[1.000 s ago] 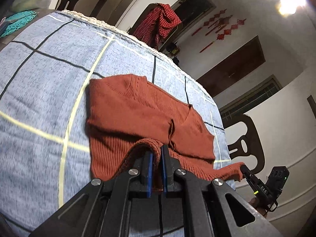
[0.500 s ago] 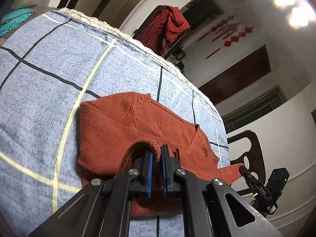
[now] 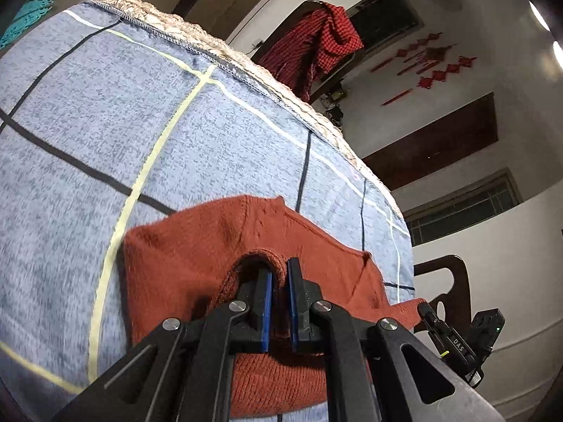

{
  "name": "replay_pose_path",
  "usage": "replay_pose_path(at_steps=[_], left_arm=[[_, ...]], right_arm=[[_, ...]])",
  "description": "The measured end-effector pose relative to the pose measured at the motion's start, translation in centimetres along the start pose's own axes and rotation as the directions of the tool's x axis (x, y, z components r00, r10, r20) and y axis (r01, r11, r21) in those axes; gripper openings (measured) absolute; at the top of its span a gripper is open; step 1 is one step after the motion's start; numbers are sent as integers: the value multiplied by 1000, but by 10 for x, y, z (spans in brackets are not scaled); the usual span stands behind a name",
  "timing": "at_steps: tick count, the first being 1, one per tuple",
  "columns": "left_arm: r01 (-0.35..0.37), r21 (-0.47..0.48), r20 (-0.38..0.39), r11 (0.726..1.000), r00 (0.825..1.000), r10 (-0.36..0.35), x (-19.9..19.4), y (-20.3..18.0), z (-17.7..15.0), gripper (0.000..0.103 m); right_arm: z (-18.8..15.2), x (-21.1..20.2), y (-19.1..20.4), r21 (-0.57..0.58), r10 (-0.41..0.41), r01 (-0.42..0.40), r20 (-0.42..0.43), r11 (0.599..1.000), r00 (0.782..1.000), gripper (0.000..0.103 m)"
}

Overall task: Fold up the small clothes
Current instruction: 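Carry the hem over the sweater body toward the collar with both grippers, then lay the hem down near the collar and open both grippers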

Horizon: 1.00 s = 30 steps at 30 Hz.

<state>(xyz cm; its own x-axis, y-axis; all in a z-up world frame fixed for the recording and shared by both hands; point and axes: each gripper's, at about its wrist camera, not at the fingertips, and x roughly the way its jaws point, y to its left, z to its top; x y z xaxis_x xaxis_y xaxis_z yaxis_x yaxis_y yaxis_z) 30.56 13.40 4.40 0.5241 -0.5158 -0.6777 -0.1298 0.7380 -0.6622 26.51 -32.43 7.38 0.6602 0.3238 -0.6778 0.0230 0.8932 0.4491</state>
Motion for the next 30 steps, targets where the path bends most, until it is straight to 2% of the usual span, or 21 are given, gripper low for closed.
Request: replay_pose_path(at_steps=[8, 18, 19, 23, 26, 30], left_arm=[[-31, -47, -54, 998, 998, 28, 30, 12, 15, 10], [-52, -64, -62, 997, 997, 48, 45, 17, 17, 12], [-45, -65, -58, 997, 997, 41, 45, 17, 18, 14], [1, -82, -32, 997, 999, -3, 43, 18, 17, 35], [-17, -39, -5, 999, 1000, 16, 36, 14, 16, 37], [-46, 31, 48, 998, 998, 44, 22, 4, 15, 48]], right_arm=[[12, 30, -10, 36, -30, 32, -50, 999, 998, 7], [13, 45, -17, 60, -54, 58, -65, 996, 996, 8], [13, 47, -16, 59, -59, 63, -64, 996, 996, 8], [11, 44, -13, 56, -74, 75, -17, 996, 997, 8], [10, 43, -11, 56, -85, 84, 3, 995, 996, 8], [10, 39, -7, 44, -101, 100, 34, 994, 994, 9]])
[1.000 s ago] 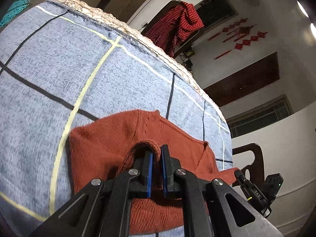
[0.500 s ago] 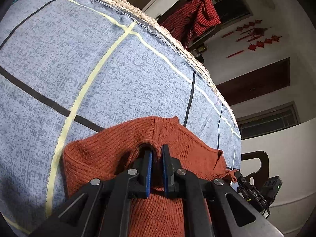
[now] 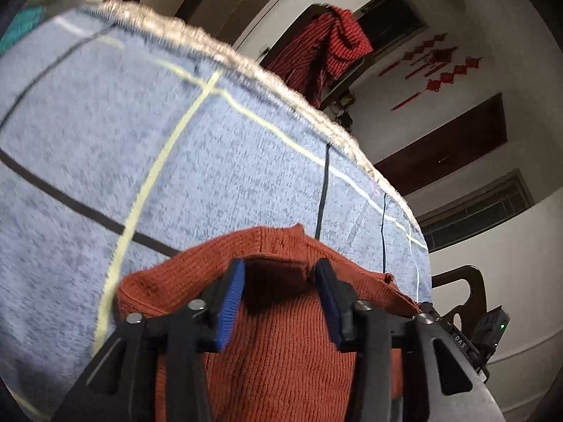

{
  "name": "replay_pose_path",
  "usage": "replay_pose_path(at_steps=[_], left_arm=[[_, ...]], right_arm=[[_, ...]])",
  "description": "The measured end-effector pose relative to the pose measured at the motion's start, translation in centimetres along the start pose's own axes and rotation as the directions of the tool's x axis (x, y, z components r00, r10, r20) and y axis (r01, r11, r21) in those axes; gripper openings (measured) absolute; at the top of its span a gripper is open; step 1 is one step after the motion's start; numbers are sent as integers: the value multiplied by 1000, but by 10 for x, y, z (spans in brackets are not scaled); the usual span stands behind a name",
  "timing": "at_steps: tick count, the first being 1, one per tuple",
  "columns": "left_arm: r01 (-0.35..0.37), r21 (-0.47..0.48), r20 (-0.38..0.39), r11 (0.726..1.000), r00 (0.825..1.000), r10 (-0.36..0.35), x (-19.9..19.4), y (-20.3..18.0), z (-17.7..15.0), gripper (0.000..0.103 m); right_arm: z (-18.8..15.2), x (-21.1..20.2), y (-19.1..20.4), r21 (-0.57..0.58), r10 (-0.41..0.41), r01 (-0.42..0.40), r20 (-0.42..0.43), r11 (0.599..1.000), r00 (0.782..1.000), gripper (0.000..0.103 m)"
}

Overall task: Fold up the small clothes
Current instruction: 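Lay the hem down near the collar and open both grippers, then move both tools toward one side edge of the folded sweater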

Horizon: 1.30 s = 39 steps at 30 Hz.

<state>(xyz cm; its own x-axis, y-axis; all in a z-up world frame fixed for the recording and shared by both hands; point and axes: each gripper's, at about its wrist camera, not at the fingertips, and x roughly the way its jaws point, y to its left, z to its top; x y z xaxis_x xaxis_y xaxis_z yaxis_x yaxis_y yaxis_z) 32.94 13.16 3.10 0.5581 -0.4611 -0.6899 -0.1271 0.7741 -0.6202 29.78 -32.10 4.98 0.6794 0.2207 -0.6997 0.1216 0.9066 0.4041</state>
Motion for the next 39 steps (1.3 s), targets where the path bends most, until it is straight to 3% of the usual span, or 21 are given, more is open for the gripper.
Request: replay_pose_path(at_steps=[5, 13, 17, 22, 27, 32, 35, 39], left_arm=[[-31, 43, 55, 999, 998, 28, -16, -7, -1, 58], [-93, 184, 68, 979, 994, 82, -27, -31, -21, 63], [-128, 289, 61, 949, 991, 116, -25, -46, -46, 63], [-192, 375, 65, 907, 981, 181, -21, -53, -75, 63], [-259, 432, 78, 864, 965, 250, -20, -50, -94, 63], [-277, 437, 67, 856, 959, 276, -23, -36, -101, 63], [-257, 429, 47, 866, 964, 263, -26, -28, -101, 63], [-259, 443, 54, 858, 963, 263, -30, -28, -106, 63]], right_arm=[[0, -7, 3, -10, -28, 29, 51, 1000, 998, 11], [-16, -19, 20, -124, -58, 66, 68, 990, 996, 13], [-38, -21, 35, -234, -35, 42, 37, 971, 999, 33], [-67, -18, 48, -337, -13, 10, -4, 941, 1000, 33], [-93, -15, 56, -448, -70, 56, -16, 892, 997, 33], [-103, -17, 44, -463, -80, 61, -22, 884, 997, 33], [-104, -23, 40, -472, -91, 73, -14, 879, 996, 33], [-107, -29, 40, -492, -129, 111, -2, 864, 992, 33]])
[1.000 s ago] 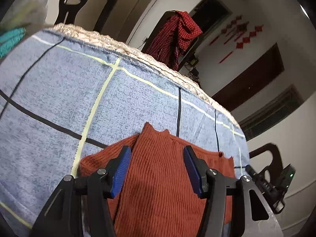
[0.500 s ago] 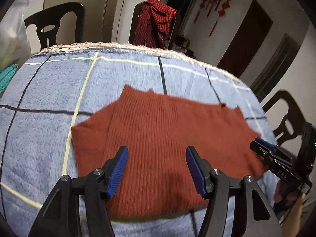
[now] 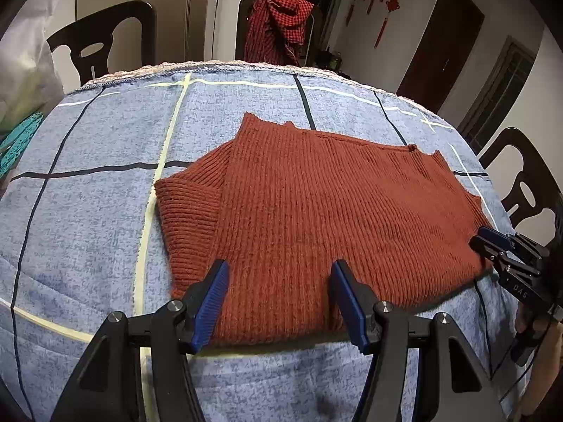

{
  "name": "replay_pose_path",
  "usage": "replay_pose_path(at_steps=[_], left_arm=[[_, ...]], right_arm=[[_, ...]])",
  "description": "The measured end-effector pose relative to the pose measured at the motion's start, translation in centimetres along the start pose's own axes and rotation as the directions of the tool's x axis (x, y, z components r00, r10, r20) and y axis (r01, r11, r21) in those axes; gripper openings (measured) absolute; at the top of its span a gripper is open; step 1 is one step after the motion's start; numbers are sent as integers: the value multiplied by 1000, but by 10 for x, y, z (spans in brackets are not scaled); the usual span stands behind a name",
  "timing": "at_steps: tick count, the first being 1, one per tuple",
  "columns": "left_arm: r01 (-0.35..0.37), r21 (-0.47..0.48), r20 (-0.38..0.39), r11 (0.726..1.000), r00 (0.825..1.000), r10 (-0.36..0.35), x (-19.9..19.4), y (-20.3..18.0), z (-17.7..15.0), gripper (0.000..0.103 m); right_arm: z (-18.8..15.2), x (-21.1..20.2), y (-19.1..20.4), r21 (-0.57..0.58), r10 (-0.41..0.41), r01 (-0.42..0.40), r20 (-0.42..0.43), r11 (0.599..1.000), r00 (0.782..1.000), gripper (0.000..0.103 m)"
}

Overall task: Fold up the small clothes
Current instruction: 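Move both tools toward one side edge of the folded sweater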

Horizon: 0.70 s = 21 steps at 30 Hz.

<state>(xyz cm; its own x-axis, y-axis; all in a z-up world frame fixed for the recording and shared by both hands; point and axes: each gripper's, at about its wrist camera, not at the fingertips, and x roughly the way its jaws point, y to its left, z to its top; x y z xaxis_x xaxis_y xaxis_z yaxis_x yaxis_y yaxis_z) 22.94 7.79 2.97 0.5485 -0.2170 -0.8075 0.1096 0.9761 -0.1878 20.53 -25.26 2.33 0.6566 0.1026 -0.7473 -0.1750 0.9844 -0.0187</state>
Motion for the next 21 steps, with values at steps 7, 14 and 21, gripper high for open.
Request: replay_pose_path(at_steps=[7, 14, 21], left_arm=[[8, 32, 42, 999, 999, -9, -12, -16, -1, 63], [-4, 41, -21, 999, 1000, 5, -1, -10, -13, 63], [65, 18, -23, 998, 998, -65, -16, 12, -17, 63]], right_arm=[[9, -16, 25, -18, 30, -29, 44, 999, 999, 33], [5, 1, 64, -105, 71, -71, -4, 992, 997, 33], [-3, -5, 60, -117, 30, -34, -33, 993, 999, 34]])
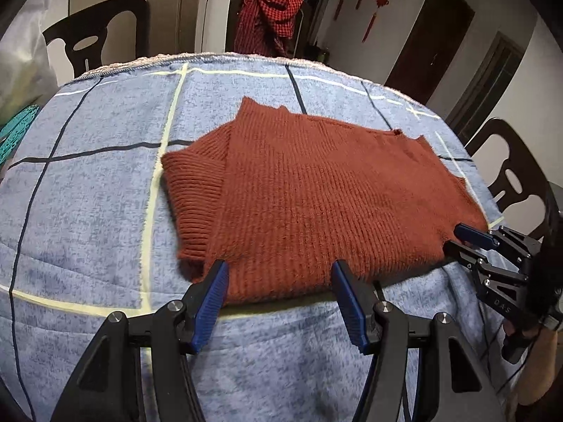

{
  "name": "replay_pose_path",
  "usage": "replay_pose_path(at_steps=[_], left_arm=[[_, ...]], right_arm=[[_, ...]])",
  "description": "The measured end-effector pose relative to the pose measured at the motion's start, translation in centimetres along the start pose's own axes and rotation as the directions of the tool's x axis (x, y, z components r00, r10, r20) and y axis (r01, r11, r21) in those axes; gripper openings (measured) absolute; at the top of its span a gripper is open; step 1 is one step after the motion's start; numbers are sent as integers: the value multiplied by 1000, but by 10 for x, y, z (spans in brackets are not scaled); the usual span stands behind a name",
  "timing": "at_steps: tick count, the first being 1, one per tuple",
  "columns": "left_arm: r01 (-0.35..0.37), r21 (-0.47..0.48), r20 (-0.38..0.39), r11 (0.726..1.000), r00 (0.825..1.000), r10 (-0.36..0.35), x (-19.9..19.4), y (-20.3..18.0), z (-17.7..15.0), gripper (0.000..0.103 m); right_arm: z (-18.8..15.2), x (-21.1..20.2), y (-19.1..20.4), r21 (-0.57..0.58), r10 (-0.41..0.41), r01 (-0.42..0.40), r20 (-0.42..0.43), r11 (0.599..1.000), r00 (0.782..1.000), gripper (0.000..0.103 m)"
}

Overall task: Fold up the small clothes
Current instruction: 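Move both tools toward one side edge of the folded sweater, then close the left gripper on the folded side edge while the right tool approaches it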

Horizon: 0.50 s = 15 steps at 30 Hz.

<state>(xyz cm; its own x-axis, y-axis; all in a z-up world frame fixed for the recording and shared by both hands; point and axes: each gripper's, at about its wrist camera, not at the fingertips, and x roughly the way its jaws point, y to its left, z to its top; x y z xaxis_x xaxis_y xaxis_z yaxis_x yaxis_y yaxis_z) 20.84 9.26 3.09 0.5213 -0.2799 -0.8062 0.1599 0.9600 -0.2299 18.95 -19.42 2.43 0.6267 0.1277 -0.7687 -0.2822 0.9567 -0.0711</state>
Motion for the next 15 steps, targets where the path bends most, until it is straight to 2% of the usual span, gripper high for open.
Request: replay_pose_path(at_steps=[4, 8, 12, 15], left_arm=[[-14, -3, 55, 1000, 998, 14, -21, 13, 8, 63], [-16, -45, 81, 999, 996, 20, -37, 36, 21, 63], [-33, -62, 79, 998, 996, 38, -43, 55, 29, 64], [-21, -98, 60, 995, 998, 27, -41, 72, 32, 67]], right_arm=[[10, -14, 12, -23, 43, -41, 52, 999, 998, 34], [21, -18, 39, -74, 91, -84, 85, 994, 992, 48], [29, -14, 69, -137, 146, -133, 93, 982, 985, 48], [33, -10, 99, -212, 160, -135, 106, 968, 981, 49]])
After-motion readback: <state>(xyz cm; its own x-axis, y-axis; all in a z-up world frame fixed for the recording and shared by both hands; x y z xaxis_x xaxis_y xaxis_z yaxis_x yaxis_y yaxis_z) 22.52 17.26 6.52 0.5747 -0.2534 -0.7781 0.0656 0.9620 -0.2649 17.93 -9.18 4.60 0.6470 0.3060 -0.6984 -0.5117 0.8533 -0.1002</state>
